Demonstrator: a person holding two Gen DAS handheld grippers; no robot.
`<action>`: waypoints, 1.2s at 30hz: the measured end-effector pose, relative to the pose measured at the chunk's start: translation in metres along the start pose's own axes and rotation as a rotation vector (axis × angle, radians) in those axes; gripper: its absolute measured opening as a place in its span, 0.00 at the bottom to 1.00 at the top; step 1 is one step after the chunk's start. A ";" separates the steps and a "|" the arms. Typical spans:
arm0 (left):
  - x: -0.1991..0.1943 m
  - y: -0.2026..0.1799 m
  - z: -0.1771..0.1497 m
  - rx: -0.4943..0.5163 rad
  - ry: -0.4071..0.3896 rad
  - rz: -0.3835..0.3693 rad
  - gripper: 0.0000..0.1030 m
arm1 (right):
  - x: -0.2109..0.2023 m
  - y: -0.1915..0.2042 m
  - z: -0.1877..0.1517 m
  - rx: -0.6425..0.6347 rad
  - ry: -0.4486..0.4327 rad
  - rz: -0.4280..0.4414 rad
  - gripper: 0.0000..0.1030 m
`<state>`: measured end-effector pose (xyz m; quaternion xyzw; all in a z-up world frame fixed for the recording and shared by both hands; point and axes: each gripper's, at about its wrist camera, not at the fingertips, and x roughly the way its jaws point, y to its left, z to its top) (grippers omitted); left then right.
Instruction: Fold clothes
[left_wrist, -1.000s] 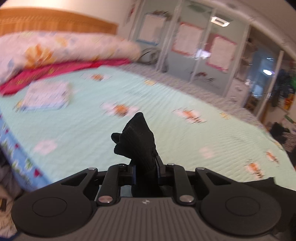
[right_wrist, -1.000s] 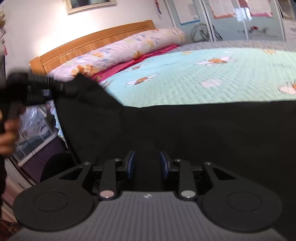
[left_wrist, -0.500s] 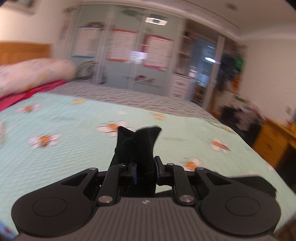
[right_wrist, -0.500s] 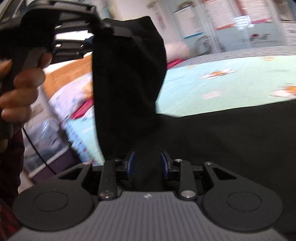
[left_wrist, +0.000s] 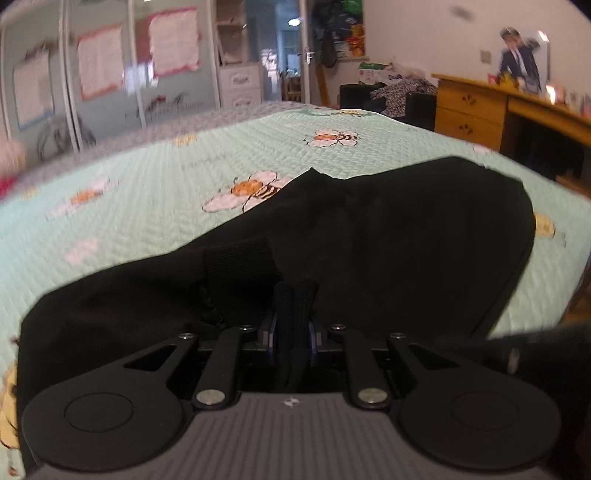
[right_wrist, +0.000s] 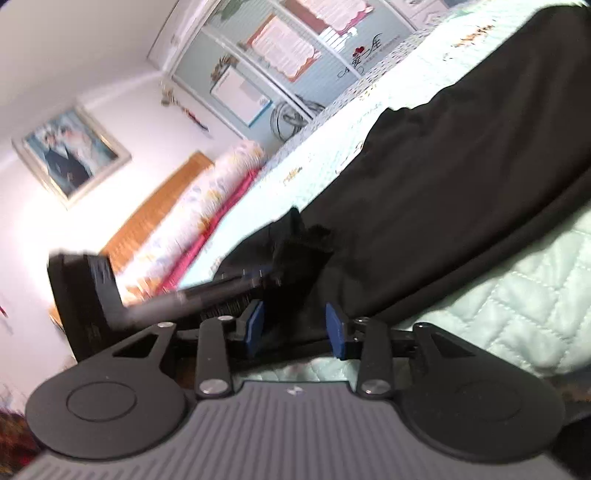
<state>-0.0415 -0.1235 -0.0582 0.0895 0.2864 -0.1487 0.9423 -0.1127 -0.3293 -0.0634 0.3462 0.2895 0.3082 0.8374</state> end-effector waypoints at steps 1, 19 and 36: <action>0.000 0.000 -0.001 0.012 -0.005 0.007 0.16 | 0.001 -0.004 0.002 0.023 -0.010 0.013 0.42; -0.012 -0.016 0.006 0.129 -0.063 -0.116 0.53 | 0.000 -0.027 0.018 0.159 -0.113 0.041 0.44; -0.029 0.083 -0.002 -0.247 0.040 0.011 0.53 | 0.079 0.011 0.065 0.225 0.011 0.241 0.52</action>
